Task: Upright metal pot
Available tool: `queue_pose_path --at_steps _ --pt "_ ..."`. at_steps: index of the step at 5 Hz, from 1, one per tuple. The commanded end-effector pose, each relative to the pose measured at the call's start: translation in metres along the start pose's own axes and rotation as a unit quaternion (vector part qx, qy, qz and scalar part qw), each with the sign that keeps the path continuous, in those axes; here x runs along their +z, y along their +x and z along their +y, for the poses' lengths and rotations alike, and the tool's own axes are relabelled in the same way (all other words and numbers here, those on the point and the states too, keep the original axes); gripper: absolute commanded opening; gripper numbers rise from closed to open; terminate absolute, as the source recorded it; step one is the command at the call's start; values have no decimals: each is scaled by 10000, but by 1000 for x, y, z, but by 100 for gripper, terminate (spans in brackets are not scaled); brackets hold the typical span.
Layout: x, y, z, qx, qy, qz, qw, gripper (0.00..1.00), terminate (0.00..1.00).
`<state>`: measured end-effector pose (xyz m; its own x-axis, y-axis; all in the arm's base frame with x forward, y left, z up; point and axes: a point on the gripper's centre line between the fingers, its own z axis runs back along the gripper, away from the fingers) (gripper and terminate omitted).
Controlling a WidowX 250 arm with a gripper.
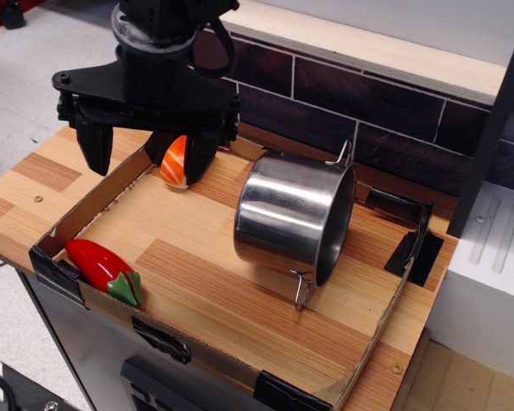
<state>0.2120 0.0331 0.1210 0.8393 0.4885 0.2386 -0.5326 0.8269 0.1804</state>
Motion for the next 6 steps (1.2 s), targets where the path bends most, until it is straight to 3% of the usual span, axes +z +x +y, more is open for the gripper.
queue_pose_path --at_steps 1,2,3,4,6 --pt "0 0 0 0 0 0 10000 100 0" --pt "21 -3 -13 -150 47 12 9999 100 0" --pt "37 0 -28 -367 -49 227 9991 100 0" --pt "47 -4 -51 -1065 65 78 9943 100 0" --pt "36 4 -100 -1756 -286 591 9823 100 0"
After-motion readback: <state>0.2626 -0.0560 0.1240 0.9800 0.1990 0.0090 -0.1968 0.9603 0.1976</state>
